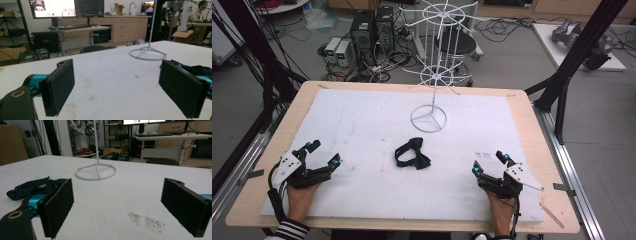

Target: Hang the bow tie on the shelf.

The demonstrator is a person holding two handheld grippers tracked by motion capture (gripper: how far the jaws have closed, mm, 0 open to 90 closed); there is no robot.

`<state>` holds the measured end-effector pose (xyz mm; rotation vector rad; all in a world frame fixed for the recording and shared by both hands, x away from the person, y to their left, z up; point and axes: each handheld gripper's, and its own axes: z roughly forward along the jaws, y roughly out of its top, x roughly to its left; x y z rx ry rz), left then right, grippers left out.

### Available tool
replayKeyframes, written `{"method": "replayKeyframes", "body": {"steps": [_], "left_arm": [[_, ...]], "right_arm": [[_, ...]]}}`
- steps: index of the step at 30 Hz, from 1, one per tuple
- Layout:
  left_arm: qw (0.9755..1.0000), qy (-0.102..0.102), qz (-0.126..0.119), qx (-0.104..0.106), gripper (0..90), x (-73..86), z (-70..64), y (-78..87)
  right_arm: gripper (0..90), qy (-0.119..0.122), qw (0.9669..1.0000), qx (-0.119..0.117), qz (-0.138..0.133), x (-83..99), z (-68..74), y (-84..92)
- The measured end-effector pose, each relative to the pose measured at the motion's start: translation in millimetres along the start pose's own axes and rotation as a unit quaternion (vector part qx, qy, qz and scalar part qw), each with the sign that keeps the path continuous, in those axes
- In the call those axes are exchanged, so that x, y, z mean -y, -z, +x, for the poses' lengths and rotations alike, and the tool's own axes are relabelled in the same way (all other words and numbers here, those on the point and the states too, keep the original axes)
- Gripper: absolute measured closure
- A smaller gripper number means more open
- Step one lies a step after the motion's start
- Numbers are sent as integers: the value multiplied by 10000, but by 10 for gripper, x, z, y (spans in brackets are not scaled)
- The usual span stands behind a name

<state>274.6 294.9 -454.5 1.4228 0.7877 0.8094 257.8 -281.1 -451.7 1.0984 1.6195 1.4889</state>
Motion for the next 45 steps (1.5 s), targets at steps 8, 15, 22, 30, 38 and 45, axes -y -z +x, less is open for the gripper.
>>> {"method": "replayKeyframes", "body": {"steps": [8,15,22,30,38,45], "left_arm": [[10000,23,-1,-3,138,0,2,-2],[10000,35,5,-7,138,-1,3,-4],[10000,18,32,0,139,-2,3,-6],[10000,18,30,-4,139,-2,0,-9],[10000,12,24,-8,139,-2,-2,-8],[10000,10,38,-10,139,-3,-2,-9]], "right_arm": [[102,16,10000,-22,62,-5,8,-10],[103,46,9999,-1,162,-16,10,-31],[102,21,9993,-47,375,-79,32,-57],[103,174,9977,-282,586,-315,130,-126],[103,333,9915,-639,1080,-502,260,-321],[103,373,9846,-912,1442,-582,368,-468]]}}
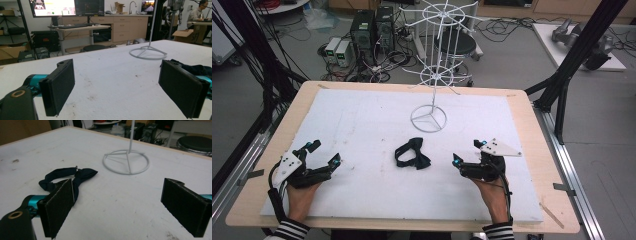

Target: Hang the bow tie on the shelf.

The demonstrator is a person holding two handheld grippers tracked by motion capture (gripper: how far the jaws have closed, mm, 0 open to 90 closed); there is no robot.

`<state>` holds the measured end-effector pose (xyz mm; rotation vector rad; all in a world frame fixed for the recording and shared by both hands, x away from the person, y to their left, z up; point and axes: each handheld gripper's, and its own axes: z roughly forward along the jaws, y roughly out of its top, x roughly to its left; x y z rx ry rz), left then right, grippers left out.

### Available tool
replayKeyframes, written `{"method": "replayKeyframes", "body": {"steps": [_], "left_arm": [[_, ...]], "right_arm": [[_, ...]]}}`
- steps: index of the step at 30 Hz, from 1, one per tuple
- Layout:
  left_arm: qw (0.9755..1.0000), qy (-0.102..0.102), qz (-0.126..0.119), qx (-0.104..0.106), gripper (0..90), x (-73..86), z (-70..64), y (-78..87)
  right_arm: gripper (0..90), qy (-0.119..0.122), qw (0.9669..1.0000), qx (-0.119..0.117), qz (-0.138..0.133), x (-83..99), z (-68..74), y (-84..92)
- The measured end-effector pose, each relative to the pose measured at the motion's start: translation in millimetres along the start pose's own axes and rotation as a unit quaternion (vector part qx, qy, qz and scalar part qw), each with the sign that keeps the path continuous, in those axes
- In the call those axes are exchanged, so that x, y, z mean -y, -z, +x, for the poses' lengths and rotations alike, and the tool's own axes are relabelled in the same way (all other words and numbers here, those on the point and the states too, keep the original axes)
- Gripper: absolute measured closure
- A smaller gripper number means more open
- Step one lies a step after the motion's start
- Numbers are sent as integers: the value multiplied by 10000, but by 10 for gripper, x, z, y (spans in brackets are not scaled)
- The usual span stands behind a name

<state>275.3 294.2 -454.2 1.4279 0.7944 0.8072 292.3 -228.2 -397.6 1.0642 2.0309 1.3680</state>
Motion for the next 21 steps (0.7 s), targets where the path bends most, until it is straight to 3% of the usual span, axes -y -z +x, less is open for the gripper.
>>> {"method": "replayKeyframes", "body": {"steps": [10,14,21], "left_arm": [[10000,-12,16,-19,139,-1,-2,-1],[10000,-11,16,-22,139,-1,-1,-2],[10000,-14,16,-23,139,-1,-2,-2]], "right_arm": [[103,90,9975,-440,548,-190,138,-235],[103,186,9945,-650,805,-268,224,-350],[103,346,9893,-777,1185,-336,350,-533]]}}
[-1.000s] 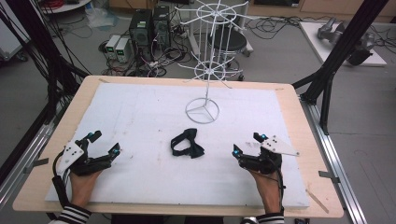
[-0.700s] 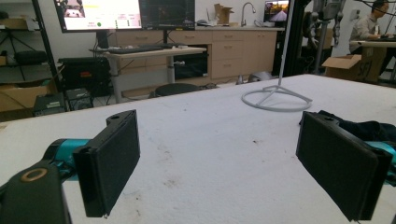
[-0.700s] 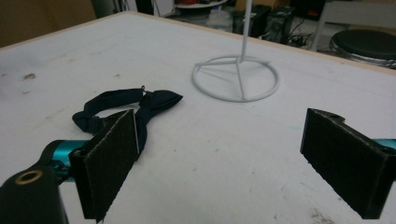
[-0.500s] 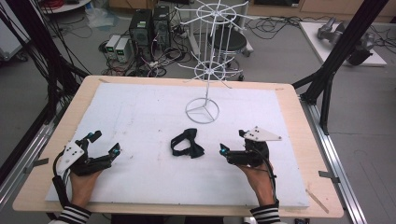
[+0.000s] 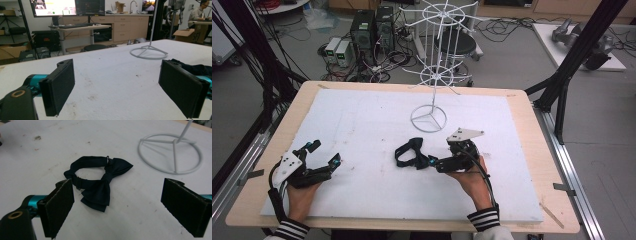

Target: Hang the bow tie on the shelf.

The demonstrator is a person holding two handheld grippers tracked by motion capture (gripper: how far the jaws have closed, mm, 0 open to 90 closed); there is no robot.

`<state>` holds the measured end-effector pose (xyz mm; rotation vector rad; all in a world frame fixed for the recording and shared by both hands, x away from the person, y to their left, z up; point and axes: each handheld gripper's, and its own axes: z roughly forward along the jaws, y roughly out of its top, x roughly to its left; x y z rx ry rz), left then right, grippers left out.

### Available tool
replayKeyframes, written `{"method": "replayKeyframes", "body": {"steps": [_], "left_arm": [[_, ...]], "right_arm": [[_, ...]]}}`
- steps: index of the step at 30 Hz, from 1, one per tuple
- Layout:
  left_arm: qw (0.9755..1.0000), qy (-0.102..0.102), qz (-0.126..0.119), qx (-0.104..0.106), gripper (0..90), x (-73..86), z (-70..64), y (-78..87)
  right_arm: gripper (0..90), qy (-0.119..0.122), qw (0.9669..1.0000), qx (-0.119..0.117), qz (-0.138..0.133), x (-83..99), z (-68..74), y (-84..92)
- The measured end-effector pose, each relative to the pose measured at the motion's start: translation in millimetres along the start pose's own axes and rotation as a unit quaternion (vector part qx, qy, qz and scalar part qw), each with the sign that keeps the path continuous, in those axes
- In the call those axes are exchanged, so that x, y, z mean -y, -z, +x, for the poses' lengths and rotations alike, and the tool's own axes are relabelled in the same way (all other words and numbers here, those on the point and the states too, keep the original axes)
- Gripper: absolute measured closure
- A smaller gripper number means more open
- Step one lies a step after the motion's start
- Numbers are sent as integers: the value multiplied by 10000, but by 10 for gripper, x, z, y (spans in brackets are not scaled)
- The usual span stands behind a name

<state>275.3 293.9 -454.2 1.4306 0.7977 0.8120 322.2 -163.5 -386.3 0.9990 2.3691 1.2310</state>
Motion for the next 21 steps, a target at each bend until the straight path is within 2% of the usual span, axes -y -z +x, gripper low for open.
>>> {"method": "replayKeyframes", "body": {"steps": [13,14,17,18,21], "left_arm": [[10000,5,0,-9,139,0,0,-1],[10000,4,-1,-10,139,0,0,0],[10000,-5,-3,-20,139,0,-2,0],[10000,-5,-2,-17,139,0,-2,0],[10000,-1,3,-14,139,0,-1,0]], "right_arm": [[105,-71,9989,-40,455,-88,21,-195],[108,-104,9985,-140,509,-89,18,-233],[140,-125,9980,-185,593,-90,17,-264],[145,-150,9973,-282,658,-90,22,-297],[147,-189,9963,-311,772,-98,25,-353]]}}
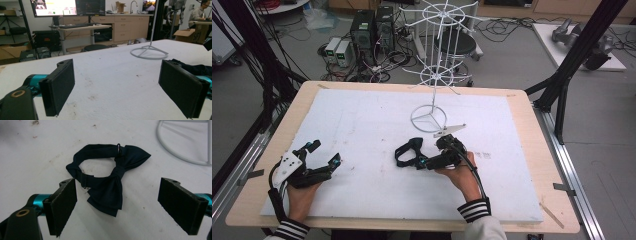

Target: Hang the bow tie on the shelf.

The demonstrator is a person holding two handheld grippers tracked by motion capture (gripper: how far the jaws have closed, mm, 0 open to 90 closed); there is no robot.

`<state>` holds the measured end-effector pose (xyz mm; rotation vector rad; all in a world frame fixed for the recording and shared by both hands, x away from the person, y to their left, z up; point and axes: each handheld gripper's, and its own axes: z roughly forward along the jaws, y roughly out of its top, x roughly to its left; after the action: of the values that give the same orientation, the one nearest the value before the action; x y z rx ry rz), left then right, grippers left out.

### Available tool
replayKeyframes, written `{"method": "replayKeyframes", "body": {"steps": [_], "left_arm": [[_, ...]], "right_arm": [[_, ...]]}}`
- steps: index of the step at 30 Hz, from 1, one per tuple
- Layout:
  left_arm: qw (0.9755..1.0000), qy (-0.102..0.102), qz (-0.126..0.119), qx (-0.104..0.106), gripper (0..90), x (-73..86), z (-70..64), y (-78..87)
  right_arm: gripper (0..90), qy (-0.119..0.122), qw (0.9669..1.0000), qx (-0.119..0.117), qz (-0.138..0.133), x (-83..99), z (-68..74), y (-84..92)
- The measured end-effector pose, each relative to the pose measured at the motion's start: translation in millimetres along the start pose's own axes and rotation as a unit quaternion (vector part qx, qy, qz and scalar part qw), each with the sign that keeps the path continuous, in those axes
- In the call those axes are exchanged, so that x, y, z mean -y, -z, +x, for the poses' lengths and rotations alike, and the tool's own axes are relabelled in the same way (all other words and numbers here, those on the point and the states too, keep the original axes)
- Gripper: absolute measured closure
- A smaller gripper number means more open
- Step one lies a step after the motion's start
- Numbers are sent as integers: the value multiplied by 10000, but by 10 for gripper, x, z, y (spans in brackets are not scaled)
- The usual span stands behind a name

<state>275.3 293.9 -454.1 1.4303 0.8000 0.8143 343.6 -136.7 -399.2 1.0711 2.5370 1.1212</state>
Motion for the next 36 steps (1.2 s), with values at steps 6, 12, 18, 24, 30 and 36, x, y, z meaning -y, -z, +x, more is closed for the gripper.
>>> {"method": "replayKeyframes", "body": {"steps": [6,12,18,24,30,36], "left_arm": [[10000,5,-1,-1,139,0,1,0],[10000,9,0,1,139,0,1,-2],[10000,7,1,-1,139,0,0,-2],[10000,10,5,4,139,0,1,-2],[10000,11,7,6,139,0,2,-3],[10000,14,9,12,139,0,2,-3]], "right_arm": [[198,9,9996,25,273,-33,5,-109],[238,-123,9986,13,508,-33,-11,-187],[294,-179,9975,-51,680,-55,-7,-244],[338,-152,9964,-30,829,-71,3,-307],[390,-172,9953,-11,949,-93,8,-341],[440,-101,9932,101,1159,-111,35,-379]]}}
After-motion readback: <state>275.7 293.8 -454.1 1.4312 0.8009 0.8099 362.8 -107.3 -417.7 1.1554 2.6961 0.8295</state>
